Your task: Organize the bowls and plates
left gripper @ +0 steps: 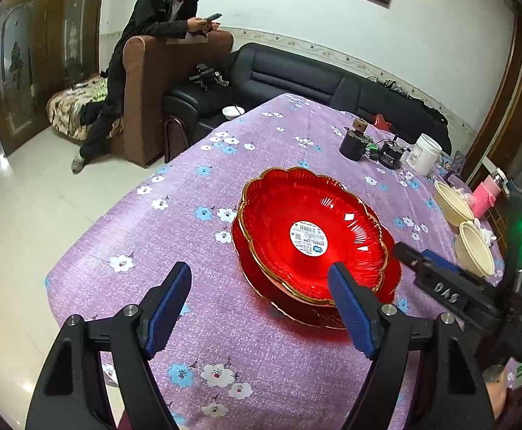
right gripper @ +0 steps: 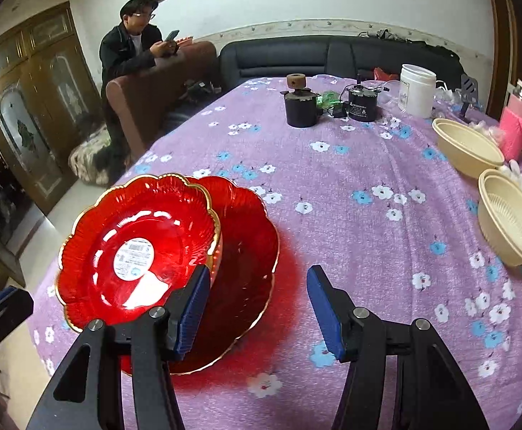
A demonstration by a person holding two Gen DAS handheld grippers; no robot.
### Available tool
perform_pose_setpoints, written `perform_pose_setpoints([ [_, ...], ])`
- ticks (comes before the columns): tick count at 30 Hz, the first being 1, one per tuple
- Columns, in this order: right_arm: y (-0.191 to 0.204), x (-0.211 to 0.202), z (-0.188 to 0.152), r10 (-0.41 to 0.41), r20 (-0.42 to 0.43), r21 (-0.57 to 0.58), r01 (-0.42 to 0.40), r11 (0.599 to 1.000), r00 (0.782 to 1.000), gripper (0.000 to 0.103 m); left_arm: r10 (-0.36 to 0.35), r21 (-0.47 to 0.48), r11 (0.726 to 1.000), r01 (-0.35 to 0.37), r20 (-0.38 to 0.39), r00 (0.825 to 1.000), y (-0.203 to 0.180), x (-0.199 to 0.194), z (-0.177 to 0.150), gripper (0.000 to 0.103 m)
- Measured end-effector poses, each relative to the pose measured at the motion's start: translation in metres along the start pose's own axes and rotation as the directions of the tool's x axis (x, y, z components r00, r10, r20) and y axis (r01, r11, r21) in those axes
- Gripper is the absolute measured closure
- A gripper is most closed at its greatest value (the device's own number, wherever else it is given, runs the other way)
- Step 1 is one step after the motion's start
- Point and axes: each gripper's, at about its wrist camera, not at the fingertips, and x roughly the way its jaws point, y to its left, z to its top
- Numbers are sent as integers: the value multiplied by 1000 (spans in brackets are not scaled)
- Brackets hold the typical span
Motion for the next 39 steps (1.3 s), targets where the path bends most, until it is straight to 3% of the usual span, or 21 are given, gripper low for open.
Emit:
perform_pose_setpoints([
  [3,-5,-15,-1,-19,47,-3,19,1000,999,42,23,44,999,-24,25,999,-13,-3,-3,25],
  [6,-11,-40,-8,-76,142,-17,79,997,987,39,84,101,990,-94,93,992,-31,-11,-8,25],
  [10,-29,-77,-23,-172,307,17,176,984,936,6,135,124,980,-158,176,975,-45,-22,-10,16],
  [12,-43,-84,-26,-188,330,54,180,982,925,2,151,132,975,-179,200,968,-52,-26,-11,14],
  [17,-96,-81,-29,-208,240,183,167,969,948,2,135,183,968,-170,191,972,-72,-26,-12,14],
  [24,-132,-96,-47,-299,269,214,246,945,915,2,109,272,951,-150,161,981,-111,-19,-19,14],
  [28,-153,-105,-50,-286,264,235,227,945,921,2,80,327,938,-119,130,988,-137,-14,-24,14],
  [39,-215,-137,-69,-353,234,299,278,913,906,2,-14,437,899,-6,43,999,-185,-10,-41,14],
])
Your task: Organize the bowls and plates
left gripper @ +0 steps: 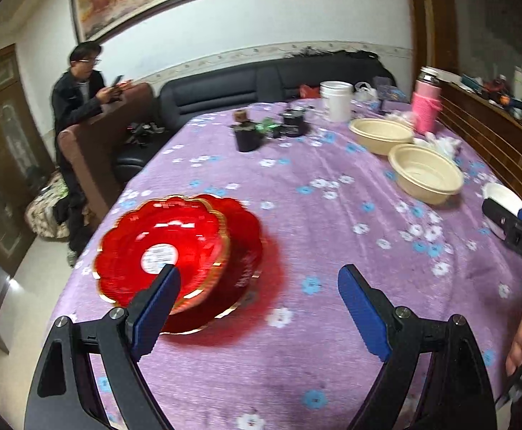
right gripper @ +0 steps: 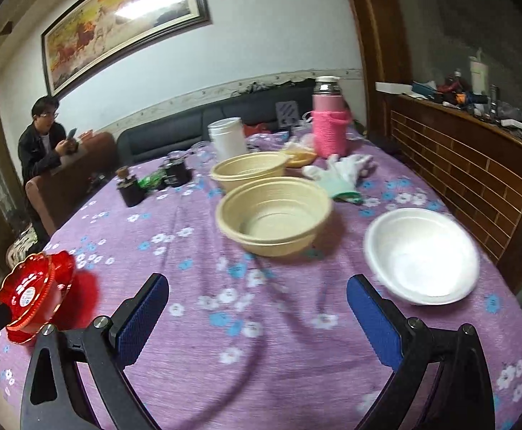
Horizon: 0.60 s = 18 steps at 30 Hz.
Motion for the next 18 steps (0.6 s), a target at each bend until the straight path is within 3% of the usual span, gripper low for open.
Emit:
perform_pose_setpoints([
  [6,-69,-13,13,-111,-4,78,111,991,994,2,-60,37,997,60,-8,998,-18,2,-3,14],
  [11,-130,-8,23,-188,-57,178,195,964,981,2,-104,44,993,105,-39,994,-26,8,-5,14],
  [15,-166,8,24,-171,-124,260,198,945,977,3,-111,44,993,113,-45,993,-26,9,-7,14],
  [18,-182,28,24,-151,-179,295,200,934,972,10,-131,25,991,132,-55,990,-23,10,-6,14],
])
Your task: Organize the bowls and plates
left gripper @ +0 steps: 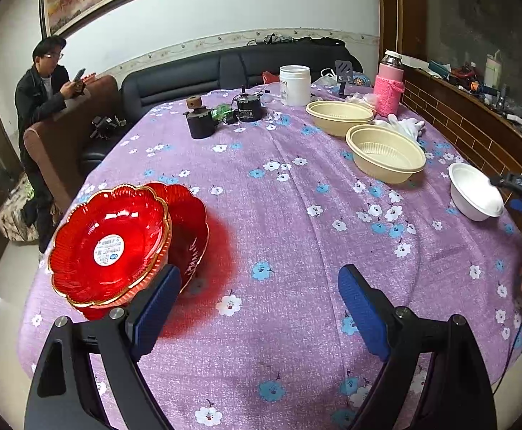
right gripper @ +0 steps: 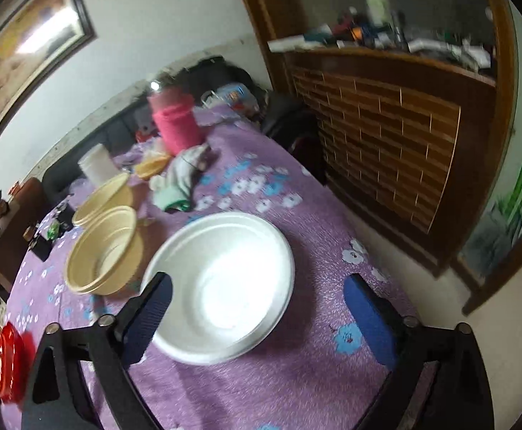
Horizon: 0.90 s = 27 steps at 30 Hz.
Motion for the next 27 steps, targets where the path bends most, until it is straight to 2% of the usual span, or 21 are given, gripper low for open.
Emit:
perform_pose_setpoints([
  [3,0,25,3,6,-65,23,-5,1000,998,22,-15,-14,1000,15,-10,1000,3,2,0,14],
  [4,0,34,3,14,-89,33,-11,999,996,39,-22,-20,1000,21,-15,1000,4,3,-1,14],
  [5,-1,43,2,35,-126,52,-29,998,991,65,-27,-24,999,26,-19,999,4,4,-1,14],
  [7,-2,52,-2,80,-178,86,-66,994,981,81,-43,-39,998,42,-33,999,7,7,-2,14],
  [10,12,49,-10,132,-202,45,-126,991,970,87,-63,-51,997,61,-42,997,9,10,-1,14],
  [12,27,43,-20,192,-240,14,-194,981,952,88,-94,-64,994,91,-54,994,9,14,1,14],
  [15,60,36,-39,274,-325,-43,-303,952,905,88,-158,-91,984,151,-78,984,7,23,3,14],
  [18,102,31,-62,288,-403,-136,-368,920,869,88,-199,-108,976,188,-104,974,2,32,3,14],
  [19,116,29,-71,310,-437,-152,-410,900,844,88,-207,-108,975,195,-113,972,-1,35,3,14],
  [21,139,25,-86,323,-471,-193,-453,871,821,88,-218,-105,973,206,-126,968,-5,40,4,14],
  [23,154,22,-98,319,-478,-235,-469,851,818,87,-228,-103,971,216,-130,965,-7,43,4,14],
  [27,172,17,-117,268,-466,-316,-442,840,843,83,-219,-101,974,205,-147,965,-13,56,9,14],
])
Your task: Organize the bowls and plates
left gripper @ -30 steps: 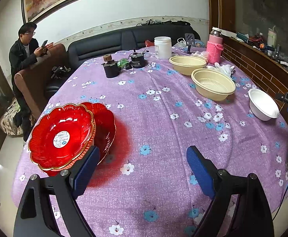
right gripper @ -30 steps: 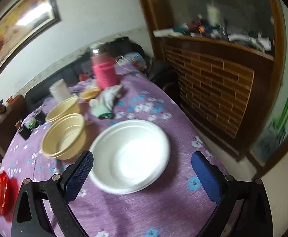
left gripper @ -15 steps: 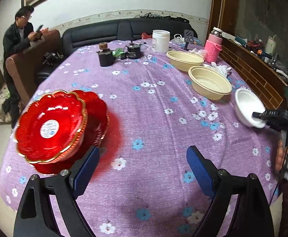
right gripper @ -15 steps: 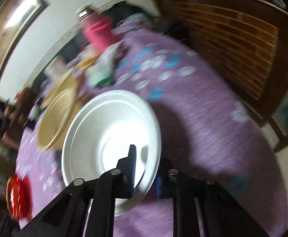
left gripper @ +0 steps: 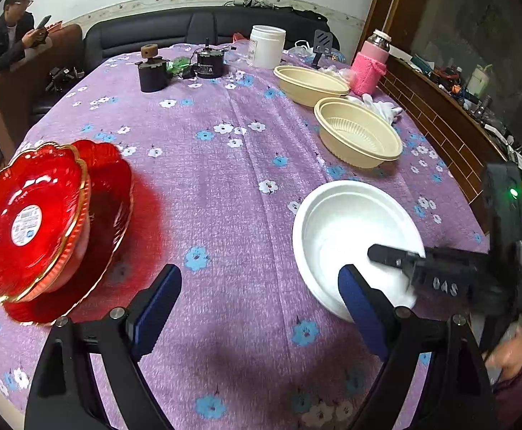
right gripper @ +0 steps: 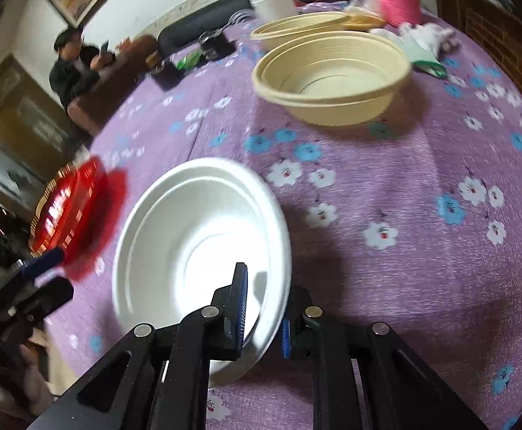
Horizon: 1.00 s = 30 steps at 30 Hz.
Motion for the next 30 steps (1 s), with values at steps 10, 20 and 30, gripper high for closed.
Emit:
perform_pose_setpoints([
  [10,-11,-20,-1,-33,73,33,31,999,997,55,-39,-12,999,38,-123,992,-12,53,13,40],
  [20,2,-17,-2,-14,82,2,14,1000,997,84,-103,-30,995,100,-164,981,-18,65,10,79],
  [30,55,-30,16,19,146,-83,-7,997,989,84,-74,-90,993,72,-28,997,27,0,17,79],
])
